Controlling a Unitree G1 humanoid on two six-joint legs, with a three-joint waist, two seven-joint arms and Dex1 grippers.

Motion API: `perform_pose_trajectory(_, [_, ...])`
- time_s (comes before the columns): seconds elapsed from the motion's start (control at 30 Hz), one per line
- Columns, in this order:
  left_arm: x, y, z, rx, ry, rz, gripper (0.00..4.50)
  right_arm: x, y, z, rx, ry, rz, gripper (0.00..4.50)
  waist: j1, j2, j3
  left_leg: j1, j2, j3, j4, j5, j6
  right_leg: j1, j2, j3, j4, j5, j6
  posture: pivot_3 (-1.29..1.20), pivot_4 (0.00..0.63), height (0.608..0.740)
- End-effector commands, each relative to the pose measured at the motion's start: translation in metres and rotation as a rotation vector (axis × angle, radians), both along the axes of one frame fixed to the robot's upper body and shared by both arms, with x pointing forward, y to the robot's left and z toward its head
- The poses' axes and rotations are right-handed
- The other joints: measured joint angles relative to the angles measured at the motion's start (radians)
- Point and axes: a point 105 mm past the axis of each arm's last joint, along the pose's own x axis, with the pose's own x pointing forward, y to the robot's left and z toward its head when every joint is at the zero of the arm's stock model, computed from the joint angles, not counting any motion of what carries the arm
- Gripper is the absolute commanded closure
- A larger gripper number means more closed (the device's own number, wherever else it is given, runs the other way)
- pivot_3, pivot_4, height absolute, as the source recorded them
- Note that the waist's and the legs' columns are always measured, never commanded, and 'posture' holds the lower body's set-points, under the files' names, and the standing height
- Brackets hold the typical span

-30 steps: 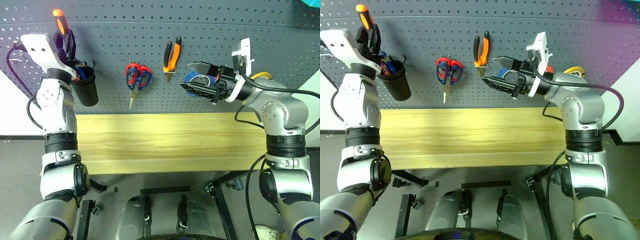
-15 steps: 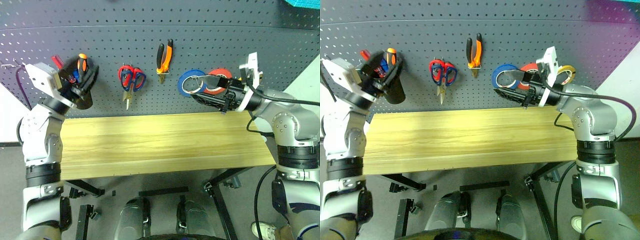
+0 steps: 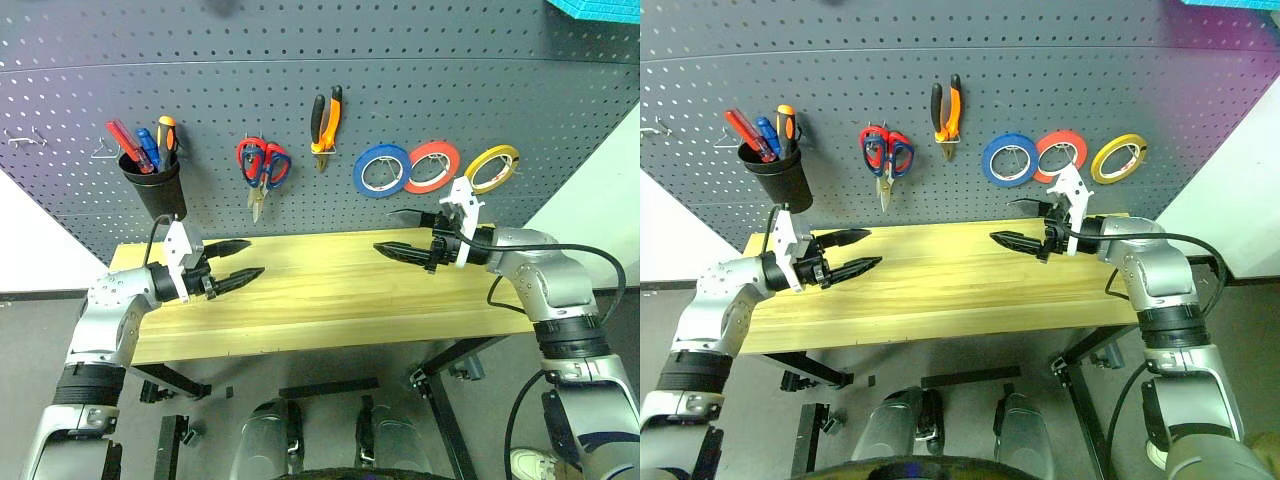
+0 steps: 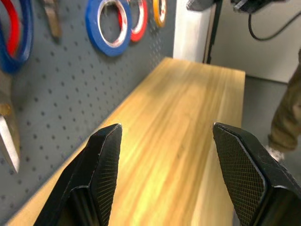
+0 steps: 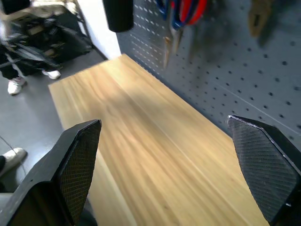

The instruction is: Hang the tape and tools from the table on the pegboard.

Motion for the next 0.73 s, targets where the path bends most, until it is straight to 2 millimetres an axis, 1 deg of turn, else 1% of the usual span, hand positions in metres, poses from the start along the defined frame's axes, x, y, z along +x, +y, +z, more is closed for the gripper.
perform_pose_trajectory(0.03, [-0.005,0.0,0.002,0.006,-0.026,-0.001,1.31,0.001,0.007,0.014,0.012,-0.073,0.036,0.0,0.0,0.0,0.0,0.0,0.0,0.0,0.0,-0.001,0.001,0.0,0.0,0.0,0.0,0.0,0.0,0.1,0.053,0.74])
perform_pose_trajectory(0.1, [-0.008,-0.001,0.001,0.005,-0.022,0.001,1.31,0.0,0.008,0.015,0.015,-0.075,0.043,0.0,0.001,0.0,0.0,0.0,0.0,0.0,0.0,-0.001,0.002,-0.003,0.0,0.0,0.0,-0.001,-0.001,0.1,0.056,0.74])
perform_pose_trajectory(0.37, [-0.008,-0.001,0.002,-0.008,-0.005,0.023,1.31,0.0,0.011,0.016,0.018,-0.064,0.051,0.0,0.003,0.001,-0.001,0.0,0.0,0.0,0.001,-0.002,0.004,-0.003,-0.001,0.0,0.0,-0.001,-0.003,0.11,0.051,0.74])
perform_pose_trajectory(0.6, [-0.007,-0.002,0.004,-0.014,-0.006,0.036,1.31,0.006,0.009,0.021,0.018,-0.074,0.029,0.0,0.003,0.001,-0.001,0.0,0.0,0.0,0.001,-0.002,0.003,-0.003,-0.001,0.0,0.0,-0.001,-0.002,0.12,0.054,0.74])
perform_pose_trajectory(0.73, [-0.006,-0.001,0.005,-0.016,-0.01,0.038,1.31,0.014,0.002,0.035,0.077,-0.083,-0.005,0.0,0.004,0.001,-0.001,0.0,0.0,0.0,0.001,-0.002,0.004,-0.003,-0.001,0.0,0.0,-0.001,-0.002,0.14,0.065,0.74])
